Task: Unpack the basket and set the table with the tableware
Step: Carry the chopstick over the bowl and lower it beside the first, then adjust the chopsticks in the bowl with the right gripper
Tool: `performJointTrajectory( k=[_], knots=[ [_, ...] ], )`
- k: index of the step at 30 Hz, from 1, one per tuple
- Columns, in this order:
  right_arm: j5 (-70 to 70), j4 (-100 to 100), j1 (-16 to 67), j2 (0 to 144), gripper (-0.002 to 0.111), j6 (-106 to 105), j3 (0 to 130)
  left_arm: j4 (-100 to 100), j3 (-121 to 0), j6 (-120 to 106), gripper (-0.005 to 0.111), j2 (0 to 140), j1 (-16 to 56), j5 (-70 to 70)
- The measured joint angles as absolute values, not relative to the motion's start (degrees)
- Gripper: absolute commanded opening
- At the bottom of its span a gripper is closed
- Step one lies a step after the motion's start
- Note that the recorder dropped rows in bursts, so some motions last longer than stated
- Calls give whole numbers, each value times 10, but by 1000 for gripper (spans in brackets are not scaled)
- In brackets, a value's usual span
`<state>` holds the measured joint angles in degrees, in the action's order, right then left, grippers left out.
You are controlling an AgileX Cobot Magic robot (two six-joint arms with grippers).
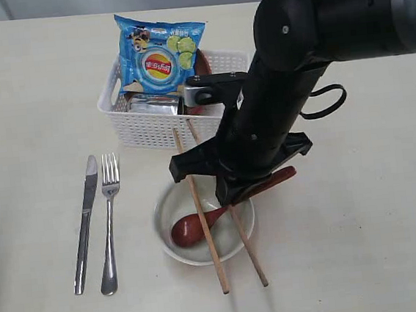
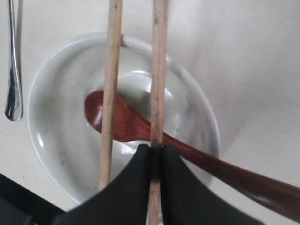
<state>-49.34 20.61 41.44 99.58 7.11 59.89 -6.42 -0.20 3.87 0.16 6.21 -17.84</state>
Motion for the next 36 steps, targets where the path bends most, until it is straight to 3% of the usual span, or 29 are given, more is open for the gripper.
performJointTrajectory(
  k=[23, 30, 36],
  knots=[
    [-488, 247, 416, 1008, 0, 74, 599, -64, -2, 39, 0, 2, 62, -178],
    [-486, 247, 416, 1008, 38, 72, 599, -64, -2, 39, 0, 2, 62, -178],
    [-486, 247, 416, 1008, 41, 67, 599, -64, -2, 39, 0, 2, 62, -178]
  ],
)
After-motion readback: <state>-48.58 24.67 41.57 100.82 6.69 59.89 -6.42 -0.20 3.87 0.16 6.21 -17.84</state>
